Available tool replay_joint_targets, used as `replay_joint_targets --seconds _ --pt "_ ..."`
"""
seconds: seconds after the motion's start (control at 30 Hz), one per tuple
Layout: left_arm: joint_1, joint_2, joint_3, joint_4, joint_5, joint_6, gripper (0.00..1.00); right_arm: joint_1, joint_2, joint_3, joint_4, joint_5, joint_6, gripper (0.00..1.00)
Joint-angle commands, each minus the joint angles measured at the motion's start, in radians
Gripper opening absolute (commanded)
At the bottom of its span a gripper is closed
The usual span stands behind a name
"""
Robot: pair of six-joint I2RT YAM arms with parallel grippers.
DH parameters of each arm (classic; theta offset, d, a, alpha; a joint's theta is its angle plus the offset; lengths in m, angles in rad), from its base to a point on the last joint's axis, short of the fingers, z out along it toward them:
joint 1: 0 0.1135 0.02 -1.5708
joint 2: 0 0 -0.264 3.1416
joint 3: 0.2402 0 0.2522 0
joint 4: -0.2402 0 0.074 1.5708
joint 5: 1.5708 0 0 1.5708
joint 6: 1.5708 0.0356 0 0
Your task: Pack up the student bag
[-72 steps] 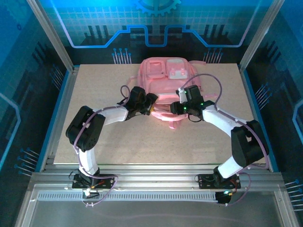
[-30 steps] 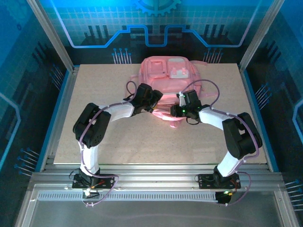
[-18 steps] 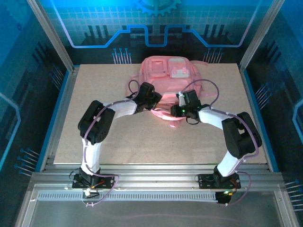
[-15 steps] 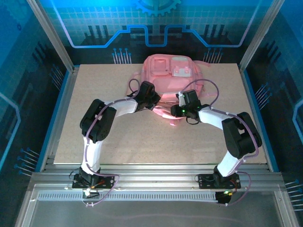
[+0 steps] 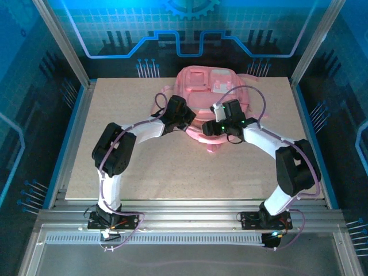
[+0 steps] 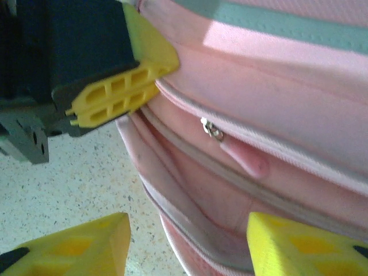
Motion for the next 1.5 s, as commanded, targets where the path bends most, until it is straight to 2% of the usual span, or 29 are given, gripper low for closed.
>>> replay_joint_targets --seconds 0.0,0.17,0.4,0.6,0.7,0.93,1.07,1.17,1.23,1.27,1.33,1.47 --pt "-0.014 -0.065 0.005 0.021 0.041 -0.027 0.0 -0.008 0.042 0.039 -0.037 -0.013 -0.031 0.59" --pt "-0.015 -0.073 0.005 0.041 0.06 -0.056 0.0 -0.011 0.072 0.043 -0.006 0.031 -0.036 0.64" --pt "-0.021 -0.093 -0.004 0.055 0.08 -0.07 0.0 -0.012 0.118 0.093 0.014 0.126 -0.083 0.61" --pt "-0.028 -0.104 -0.029 0.074 0.083 -0.087 0.0 -0.001 0.18 0.149 0.038 0.103 -0.099 0.58" --pt "-0.03 -0.106 -0.032 0.079 0.084 -0.092 0.0 0.004 0.196 0.153 0.06 0.048 -0.08 0.53" --pt "-0.034 -0.115 -0.036 0.089 0.099 -0.096 0.0 0.018 0.238 0.149 0.121 0.027 -0.02 0.31" --pt "-0.036 -0.115 -0.056 0.107 0.098 -0.112 0.0 0.018 0.241 0.136 0.176 -0.03 0.041 0.26" --pt "-0.037 -0.107 -0.063 0.124 0.105 -0.124 0.0 0.018 0.248 0.136 0.209 -0.032 0.092 0.28" --pt "-0.04 -0.101 -0.064 0.137 0.112 -0.129 0.0 0.018 0.266 0.151 0.222 -0.01 0.129 0.34" --pt "-0.04 -0.1 -0.065 0.14 0.115 -0.13 0.0 0.019 0.275 0.16 0.22 0.007 0.144 0.32" --pt "-0.042 -0.101 -0.067 0.144 0.118 -0.128 0.0 0.019 0.289 0.176 0.212 0.031 0.162 0.2" --pt "-0.03 -0.11 -0.087 0.156 0.109 -0.124 0.0 0.018 0.258 0.15 0.214 0.047 0.161 0.03"
